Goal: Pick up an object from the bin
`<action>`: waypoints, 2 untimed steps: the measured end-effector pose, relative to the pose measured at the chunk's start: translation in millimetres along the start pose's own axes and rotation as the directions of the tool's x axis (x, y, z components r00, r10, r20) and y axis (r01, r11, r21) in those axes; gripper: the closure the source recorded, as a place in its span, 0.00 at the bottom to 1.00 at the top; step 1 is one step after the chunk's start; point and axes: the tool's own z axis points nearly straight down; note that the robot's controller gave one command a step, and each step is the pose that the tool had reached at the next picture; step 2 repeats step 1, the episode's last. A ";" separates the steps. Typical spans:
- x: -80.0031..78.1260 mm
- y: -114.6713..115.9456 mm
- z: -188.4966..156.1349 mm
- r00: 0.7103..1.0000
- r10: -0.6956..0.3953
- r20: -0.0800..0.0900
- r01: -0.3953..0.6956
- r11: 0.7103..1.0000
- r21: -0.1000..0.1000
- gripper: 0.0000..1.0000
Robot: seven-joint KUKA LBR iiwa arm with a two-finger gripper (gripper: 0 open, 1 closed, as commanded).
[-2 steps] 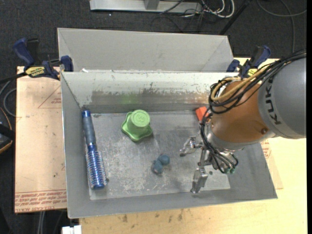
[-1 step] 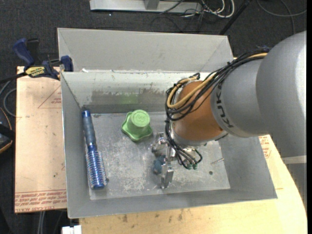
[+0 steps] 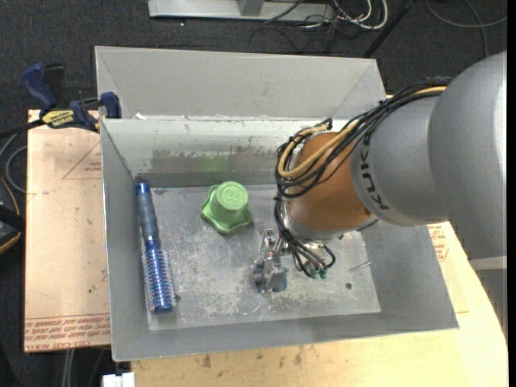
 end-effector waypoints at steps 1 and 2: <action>-8.8 -5.0 -160.2 0.996 0.094 -0.002 -0.094 0.996 0.001 1.00; -8.8 -5.0 -160.2 0.996 0.094 -0.002 -0.094 0.996 0.001 1.00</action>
Offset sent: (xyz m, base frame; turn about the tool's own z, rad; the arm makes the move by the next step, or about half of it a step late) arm 0.0045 -0.0050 0.1557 0.0953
